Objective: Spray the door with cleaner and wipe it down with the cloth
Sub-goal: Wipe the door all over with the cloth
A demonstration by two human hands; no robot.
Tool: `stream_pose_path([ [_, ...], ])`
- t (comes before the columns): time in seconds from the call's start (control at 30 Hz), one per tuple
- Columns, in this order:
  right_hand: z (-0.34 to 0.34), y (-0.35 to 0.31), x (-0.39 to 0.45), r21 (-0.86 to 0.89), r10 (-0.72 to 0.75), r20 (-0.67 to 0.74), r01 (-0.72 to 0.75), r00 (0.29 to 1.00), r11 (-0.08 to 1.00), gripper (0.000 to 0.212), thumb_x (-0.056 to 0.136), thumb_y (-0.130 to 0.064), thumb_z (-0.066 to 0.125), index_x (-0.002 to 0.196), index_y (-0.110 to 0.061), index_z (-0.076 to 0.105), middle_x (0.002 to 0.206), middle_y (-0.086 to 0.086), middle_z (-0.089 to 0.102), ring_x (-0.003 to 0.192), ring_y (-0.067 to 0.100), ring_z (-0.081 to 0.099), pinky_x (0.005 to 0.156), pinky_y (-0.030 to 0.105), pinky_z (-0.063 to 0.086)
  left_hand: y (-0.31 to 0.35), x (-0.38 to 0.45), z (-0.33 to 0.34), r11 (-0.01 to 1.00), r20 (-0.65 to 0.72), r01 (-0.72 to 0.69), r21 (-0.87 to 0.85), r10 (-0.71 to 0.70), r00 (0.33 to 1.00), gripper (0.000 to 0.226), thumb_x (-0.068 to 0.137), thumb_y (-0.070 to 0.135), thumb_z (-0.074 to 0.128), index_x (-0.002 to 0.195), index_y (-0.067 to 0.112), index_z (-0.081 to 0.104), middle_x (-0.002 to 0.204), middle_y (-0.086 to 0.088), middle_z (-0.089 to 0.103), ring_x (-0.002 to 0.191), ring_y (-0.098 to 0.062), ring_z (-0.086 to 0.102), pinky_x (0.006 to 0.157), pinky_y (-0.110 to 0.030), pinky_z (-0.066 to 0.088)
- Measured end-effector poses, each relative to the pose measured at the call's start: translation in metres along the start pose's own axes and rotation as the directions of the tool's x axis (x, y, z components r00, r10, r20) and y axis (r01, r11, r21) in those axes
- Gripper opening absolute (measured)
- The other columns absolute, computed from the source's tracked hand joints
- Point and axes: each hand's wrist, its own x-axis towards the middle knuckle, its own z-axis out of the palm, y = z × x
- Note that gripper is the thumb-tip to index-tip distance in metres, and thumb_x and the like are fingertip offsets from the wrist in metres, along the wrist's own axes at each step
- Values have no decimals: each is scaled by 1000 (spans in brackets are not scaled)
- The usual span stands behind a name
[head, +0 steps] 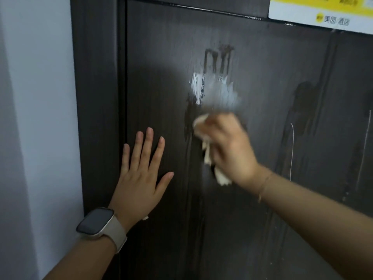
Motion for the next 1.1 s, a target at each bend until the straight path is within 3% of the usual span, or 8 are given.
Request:
stream_pose_path([
  [0.13,-14,13,-7,-48,-409,289,440,866,897,30,98,-7,42,116,-2,66,107,16,65,85,34,57,66,41,50,3,1,-7,1000,23,22,8,-22,999,75,96,51,33,156,11,12,163,-15,-1,151,-31,2,121,-51,5],
  [0.27,-48,69,56,-171,-66,-69,53,995,984,25,91,1,51,109,1,68,103,22,62,88,35,52,73,38,41,-4,3,-23,998,65,-14,57,11,998,67,97,46,31,154,13,21,162,-17,12,148,-31,16,118,-48,16],
  [0.4,-25,46,63,-27,221,-288,-238,932,971,32,87,2,46,109,3,69,107,21,57,96,30,46,78,35,42,-16,20,-45,997,16,-52,52,52,999,55,98,40,34,148,17,36,156,-13,28,141,-29,31,119,-47,16],
  [0.63,-12,21,41,-122,-301,113,314,947,942,36,102,-10,35,110,1,68,107,17,59,87,36,56,71,42,47,-48,60,-69,985,-166,154,-82,-166,972,60,99,32,38,154,16,23,163,-10,10,150,-25,9,121,-49,9],
  [0.73,-43,58,80,-130,-31,-106,17,994,991,27,90,-1,45,101,3,70,99,22,61,86,39,55,75,30,36,-64,64,-65,979,-135,153,-135,-171,976,61,102,33,32,156,12,14,164,-7,4,151,-17,1,123,-35,-1],
  [0.93,-18,42,105,79,373,-436,-377,819,923,25,80,5,49,93,0,70,99,18,55,93,27,45,81,14,31,-70,63,-55,976,-179,120,-180,-153,972,59,102,26,28,155,10,7,164,-3,2,151,-15,-1,122,-31,-4],
  [1.0,-2,21,97,42,241,-361,-243,901,969,26,78,8,50,95,2,69,102,16,53,94,28,45,81,23,36,-71,62,-55,976,-194,105,-193,-142,971,58,102,25,27,155,9,9,164,-5,5,151,-15,1,123,-31,-2],
  [1.1,5,7,79,-96,-253,4,252,968,963,22,91,-2,50,102,5,67,104,17,57,89,32,49,71,39,43,-78,60,-58,986,-185,53,-157,-82,979,56,102,22,26,154,5,15,163,-10,11,151,-20,8,123,-33,2],
])
